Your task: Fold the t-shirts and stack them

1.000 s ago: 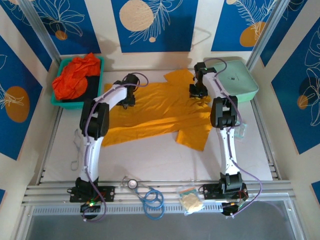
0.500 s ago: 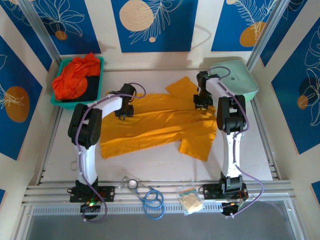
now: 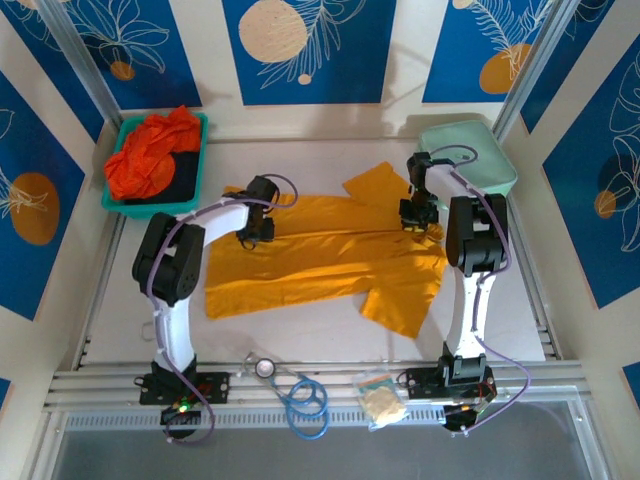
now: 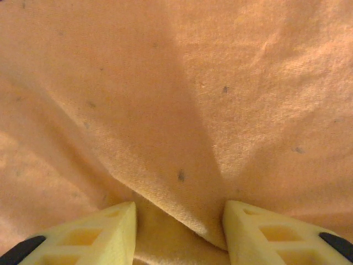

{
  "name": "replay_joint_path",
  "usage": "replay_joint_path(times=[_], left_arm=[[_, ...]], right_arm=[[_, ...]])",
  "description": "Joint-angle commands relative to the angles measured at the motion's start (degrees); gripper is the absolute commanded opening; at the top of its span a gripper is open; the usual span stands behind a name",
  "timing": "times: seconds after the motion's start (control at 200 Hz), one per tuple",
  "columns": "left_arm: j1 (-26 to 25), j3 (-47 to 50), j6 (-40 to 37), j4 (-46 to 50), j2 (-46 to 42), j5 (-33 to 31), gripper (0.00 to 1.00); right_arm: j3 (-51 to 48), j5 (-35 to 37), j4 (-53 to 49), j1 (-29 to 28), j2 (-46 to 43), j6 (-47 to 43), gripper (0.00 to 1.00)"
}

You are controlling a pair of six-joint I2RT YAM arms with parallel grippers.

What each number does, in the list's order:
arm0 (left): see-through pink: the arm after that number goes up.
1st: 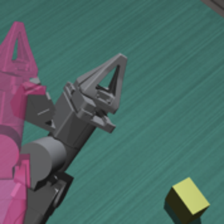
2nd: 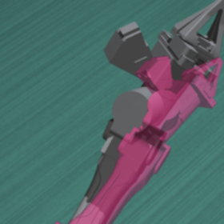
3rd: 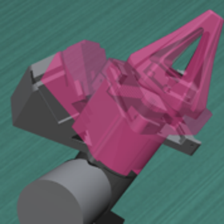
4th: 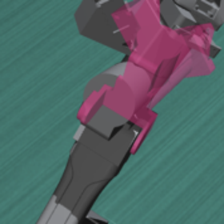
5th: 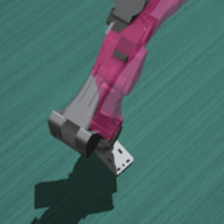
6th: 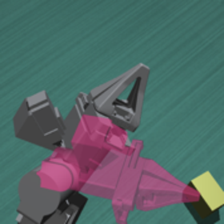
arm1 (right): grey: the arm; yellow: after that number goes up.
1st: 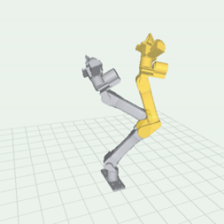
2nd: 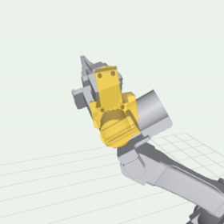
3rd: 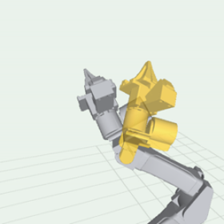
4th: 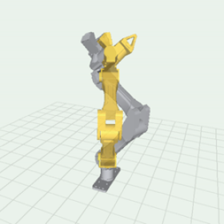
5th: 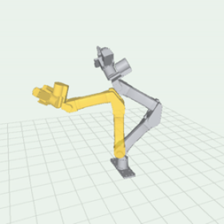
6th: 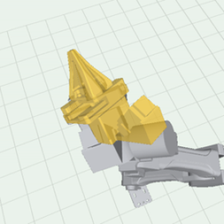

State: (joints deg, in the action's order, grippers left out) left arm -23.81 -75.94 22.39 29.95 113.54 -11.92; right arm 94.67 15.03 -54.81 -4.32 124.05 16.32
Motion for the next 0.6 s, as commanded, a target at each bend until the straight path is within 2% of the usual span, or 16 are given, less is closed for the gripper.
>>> replay_joint_path(times=[0.0, 0.135, 0.235, 0.485, 0.595], left_arm=[[-0.44, 4.17, 0.98, 5.81, -1.26, 1.04, 0.46], [-0.47, 5.02, 0.82, 6.48, -3.62, 0.21, 0.46], [-0.44, 2.03, 0.06, 9.07, -4.63, -1.64, 0.47], [0.61, -14.36, -3.23, 19.79, -4.8, -11.21, 0.57], [3.43, -21.95, -5.56, 22.81, -1.67, -11.87, 0.58]], right_arm=[[-3.35, 0.38, -2.06, 0.71, -1.02, 1.34, 0.19], [-4.44, 0.23, -1.75, 0.8, -2.14, 1.51, 0.19], [-4.0, -0.64, -2.44, 0.8, -2.88, 1.68, 0.2], [-2.49, -0.98, -4.35, 0.8, -8.02, 1.61, 0.22], [-2.15, -0.48, -5.56, 0.97, -11.24, 1.55, 0.24]])
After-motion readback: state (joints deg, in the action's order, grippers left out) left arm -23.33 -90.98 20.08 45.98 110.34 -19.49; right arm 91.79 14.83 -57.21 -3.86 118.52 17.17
